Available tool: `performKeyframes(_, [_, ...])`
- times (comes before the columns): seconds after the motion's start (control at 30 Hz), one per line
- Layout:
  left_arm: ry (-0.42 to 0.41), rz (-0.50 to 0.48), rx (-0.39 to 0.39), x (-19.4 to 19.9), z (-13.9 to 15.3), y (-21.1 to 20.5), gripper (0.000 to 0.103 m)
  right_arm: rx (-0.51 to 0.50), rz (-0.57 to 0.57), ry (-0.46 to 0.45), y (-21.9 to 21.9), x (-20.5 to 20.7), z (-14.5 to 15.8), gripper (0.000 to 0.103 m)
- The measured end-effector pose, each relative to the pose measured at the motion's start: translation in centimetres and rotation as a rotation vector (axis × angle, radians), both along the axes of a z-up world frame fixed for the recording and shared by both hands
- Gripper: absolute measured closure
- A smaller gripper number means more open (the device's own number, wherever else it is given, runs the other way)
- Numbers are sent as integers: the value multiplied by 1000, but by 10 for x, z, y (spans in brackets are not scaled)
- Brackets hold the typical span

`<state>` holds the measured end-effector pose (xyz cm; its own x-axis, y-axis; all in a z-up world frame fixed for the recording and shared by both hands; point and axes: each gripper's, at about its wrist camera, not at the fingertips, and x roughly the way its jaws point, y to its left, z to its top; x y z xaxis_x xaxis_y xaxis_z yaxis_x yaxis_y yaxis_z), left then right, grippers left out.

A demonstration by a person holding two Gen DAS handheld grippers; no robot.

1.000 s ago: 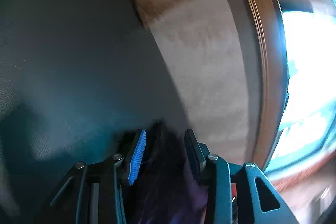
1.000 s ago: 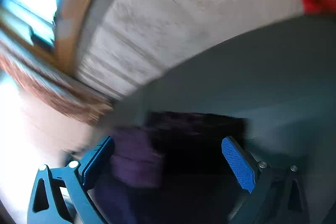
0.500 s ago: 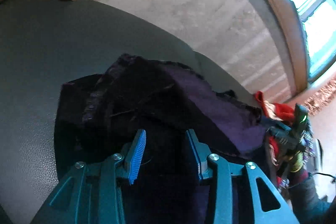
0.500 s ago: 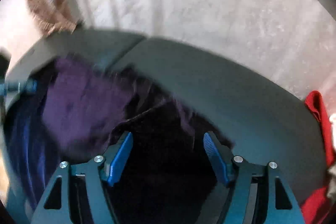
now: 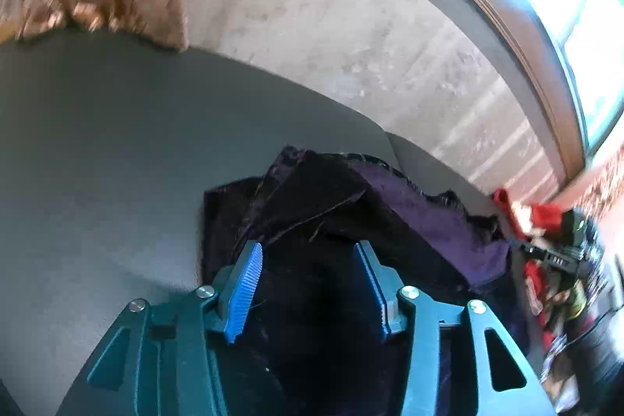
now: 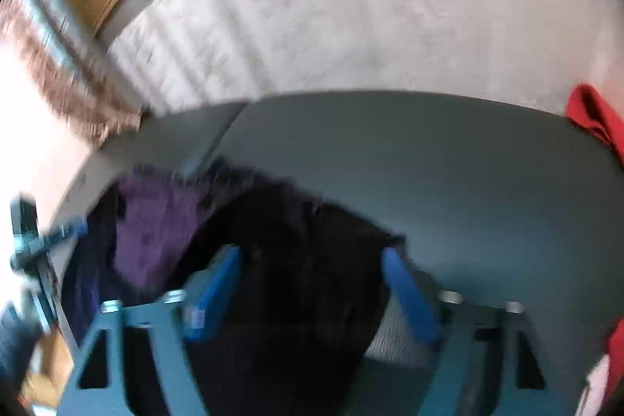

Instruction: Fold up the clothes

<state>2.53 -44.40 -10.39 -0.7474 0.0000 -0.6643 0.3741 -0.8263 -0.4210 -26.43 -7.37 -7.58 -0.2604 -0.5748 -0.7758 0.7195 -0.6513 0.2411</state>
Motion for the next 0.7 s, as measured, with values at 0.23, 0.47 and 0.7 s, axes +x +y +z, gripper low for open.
performKeyframes(0.23, [-26,-40,-70,-14,3,0,49,78,55,19,-22,10,-26,43])
performKeyframes(0.47, [-99,-46,-117,-33,-6,-9,49,74,55,23,-29,16,-33,33])
performKeyframes(0.7, [-112,-56,-54,-38,-9,-15,91,145,78,123,-49,29,-33,66])
